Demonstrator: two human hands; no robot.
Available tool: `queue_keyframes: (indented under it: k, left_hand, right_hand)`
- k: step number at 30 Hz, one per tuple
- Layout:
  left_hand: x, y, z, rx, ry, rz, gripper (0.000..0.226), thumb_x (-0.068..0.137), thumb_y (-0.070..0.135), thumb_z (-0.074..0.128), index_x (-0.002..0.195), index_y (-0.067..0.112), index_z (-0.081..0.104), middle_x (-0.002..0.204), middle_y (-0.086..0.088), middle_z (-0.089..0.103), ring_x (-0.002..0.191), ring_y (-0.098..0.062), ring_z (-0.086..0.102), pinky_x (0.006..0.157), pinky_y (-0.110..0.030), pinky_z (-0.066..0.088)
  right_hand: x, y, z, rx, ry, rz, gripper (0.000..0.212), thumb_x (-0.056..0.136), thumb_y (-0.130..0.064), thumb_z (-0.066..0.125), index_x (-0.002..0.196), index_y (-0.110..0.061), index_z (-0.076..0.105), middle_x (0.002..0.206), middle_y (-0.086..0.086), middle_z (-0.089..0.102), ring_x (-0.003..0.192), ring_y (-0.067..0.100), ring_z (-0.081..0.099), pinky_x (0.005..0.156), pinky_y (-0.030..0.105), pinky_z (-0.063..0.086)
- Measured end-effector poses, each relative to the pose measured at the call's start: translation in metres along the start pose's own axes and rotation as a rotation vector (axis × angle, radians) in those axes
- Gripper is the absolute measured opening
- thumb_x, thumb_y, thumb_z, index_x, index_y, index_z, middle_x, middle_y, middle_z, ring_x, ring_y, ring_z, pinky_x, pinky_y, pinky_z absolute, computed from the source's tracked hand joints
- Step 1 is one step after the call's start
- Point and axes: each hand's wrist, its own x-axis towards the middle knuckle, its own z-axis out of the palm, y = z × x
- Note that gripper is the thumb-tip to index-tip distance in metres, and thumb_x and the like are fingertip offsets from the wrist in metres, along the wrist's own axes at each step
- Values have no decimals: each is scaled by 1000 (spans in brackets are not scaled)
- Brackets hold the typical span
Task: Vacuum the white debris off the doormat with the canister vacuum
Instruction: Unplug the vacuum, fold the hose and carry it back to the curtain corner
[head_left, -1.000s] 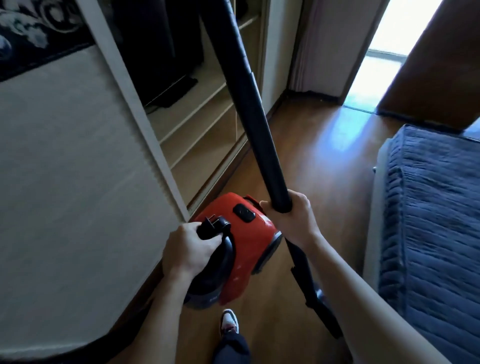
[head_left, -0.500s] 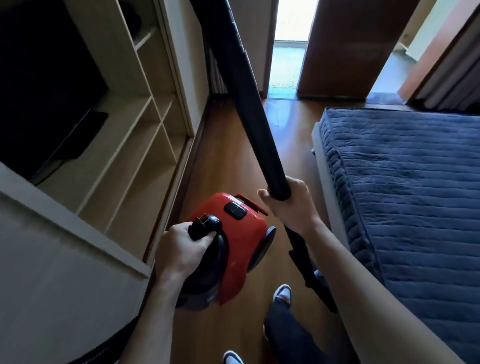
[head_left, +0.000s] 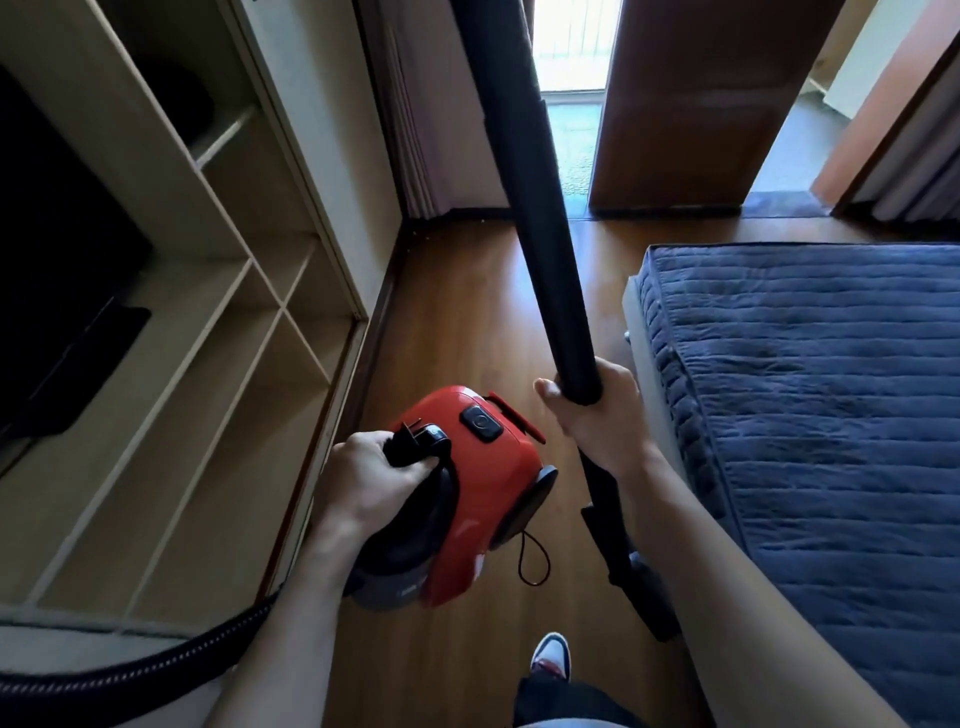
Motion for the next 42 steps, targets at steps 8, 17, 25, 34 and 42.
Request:
queue_keyframes:
  k: [8,17,25,34,42]
  left_hand:
    - [107,66,31,-47,2,30,41,71,32,88,51,14,56,45,10,53,41,0,50,41,-16,36]
    - [252,93,58,-124,-43,14,32,71,31,89,63,8,69,57,1,65,52,-11,57,44,-14,40]
    - [434,108,69,-36,-148,74,39,69,49,84,60,15,66,55,2,67,58,-19,67,53,-34,51]
    - [587,137,73,-8,-179,160,43,74,51,81,53,21,58,48,8,58,52,-18,61,50,-29,46]
    - [687,176,99,-40,-197,108,37,73,47,84,58,18,67,54,7,67,56,-14,67,53,-35,54]
  right_hand:
    - [115,39,-16,58,-19,34,31,84,-12,78,67,0,55,51,9,53,46,17,46,49,30,42]
    - [245,76,10,36,-3,99,36,81,-19,84,70,1,57,58,18,56,50,15,46,50,27,39]
    - [396,100,62,16,56,131,34,81,-18,84,66,-2,59,49,-4,53,45,9,46,48,21,41]
    - [537,101,88,24,121,77,42,82,-32,82,64,-5,55,51,6,55,45,21,52,51,41,49]
    - [641,122,94,-3,126,72,44,79,-32,83,65,-5,52,56,14,56,53,37,53,56,50,51]
